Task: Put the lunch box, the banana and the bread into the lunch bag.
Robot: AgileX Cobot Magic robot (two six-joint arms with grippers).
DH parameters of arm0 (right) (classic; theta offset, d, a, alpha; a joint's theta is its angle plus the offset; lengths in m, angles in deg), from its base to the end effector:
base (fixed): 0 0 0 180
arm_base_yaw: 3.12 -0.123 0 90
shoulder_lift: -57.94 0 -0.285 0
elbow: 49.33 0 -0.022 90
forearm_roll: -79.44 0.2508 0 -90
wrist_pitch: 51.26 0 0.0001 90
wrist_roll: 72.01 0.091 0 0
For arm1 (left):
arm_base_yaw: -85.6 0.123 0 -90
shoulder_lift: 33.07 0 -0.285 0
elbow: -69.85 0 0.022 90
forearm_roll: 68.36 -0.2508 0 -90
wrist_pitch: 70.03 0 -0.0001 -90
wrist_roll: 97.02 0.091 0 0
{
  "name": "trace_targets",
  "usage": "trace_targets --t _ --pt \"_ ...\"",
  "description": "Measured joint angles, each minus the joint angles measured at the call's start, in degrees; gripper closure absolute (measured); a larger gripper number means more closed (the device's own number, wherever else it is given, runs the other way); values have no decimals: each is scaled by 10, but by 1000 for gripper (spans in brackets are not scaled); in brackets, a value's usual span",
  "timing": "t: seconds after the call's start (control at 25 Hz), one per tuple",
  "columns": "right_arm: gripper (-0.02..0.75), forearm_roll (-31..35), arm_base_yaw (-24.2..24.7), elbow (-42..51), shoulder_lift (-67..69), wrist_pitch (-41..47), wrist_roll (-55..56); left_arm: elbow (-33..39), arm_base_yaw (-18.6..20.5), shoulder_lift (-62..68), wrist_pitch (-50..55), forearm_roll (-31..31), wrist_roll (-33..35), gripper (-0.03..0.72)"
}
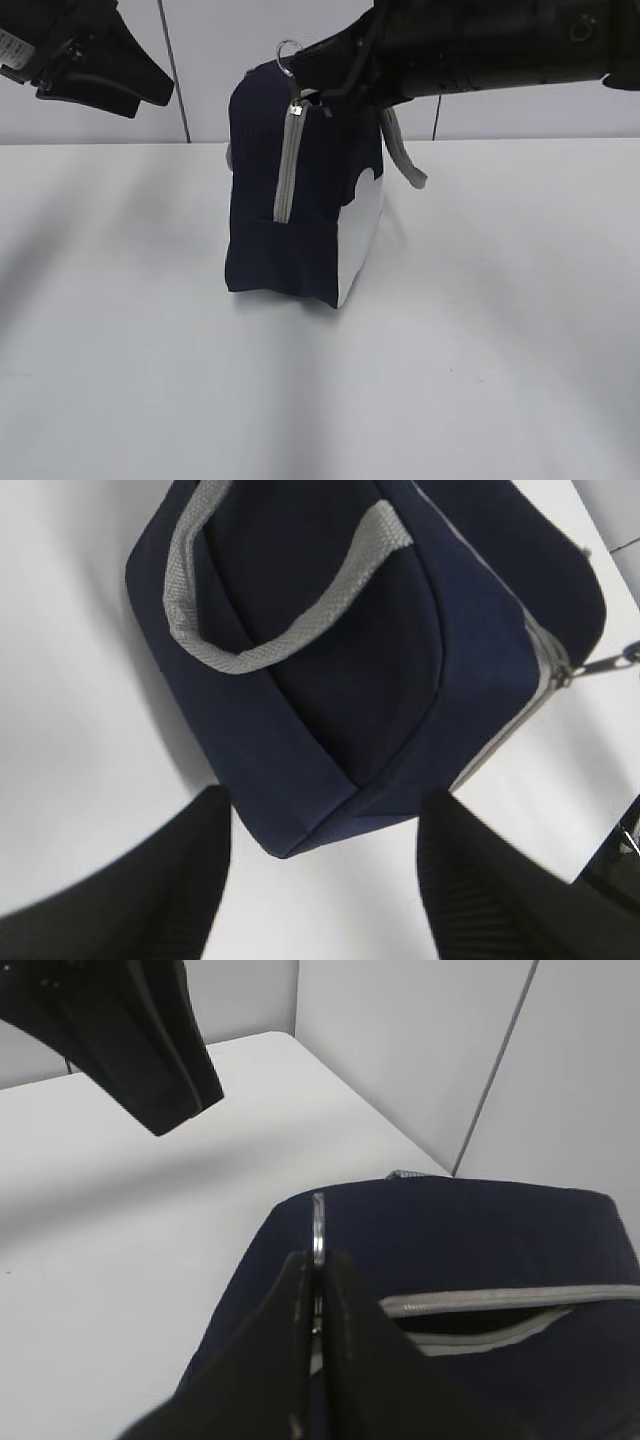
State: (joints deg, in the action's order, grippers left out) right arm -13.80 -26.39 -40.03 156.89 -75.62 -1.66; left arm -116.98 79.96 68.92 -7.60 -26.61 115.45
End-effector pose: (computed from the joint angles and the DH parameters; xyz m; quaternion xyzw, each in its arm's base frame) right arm 0.3229 0.1795 0.3189 -0.4268 0.6867 0.1726 0.5626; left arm 0.3404 -0.0876 0.3374 0.2043 0.8991 -0.2904 0.2559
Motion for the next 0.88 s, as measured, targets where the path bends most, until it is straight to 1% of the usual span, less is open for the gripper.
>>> trace_targets --t 0.2,0.44,0.68,0.88 --pt "754 -24 0 -4 21 1 15 0 0 8 -1 11 19 274" --pt "754 -37 0 -7 44 1 34 0 0 27 3 20 39 274" --pt "754 -125 0 -48 45 -29 123 0 0 42 15 25 64 274" --pt "754 -142 15 -84 45 -64 160 0 0 44 24 54 105 274"
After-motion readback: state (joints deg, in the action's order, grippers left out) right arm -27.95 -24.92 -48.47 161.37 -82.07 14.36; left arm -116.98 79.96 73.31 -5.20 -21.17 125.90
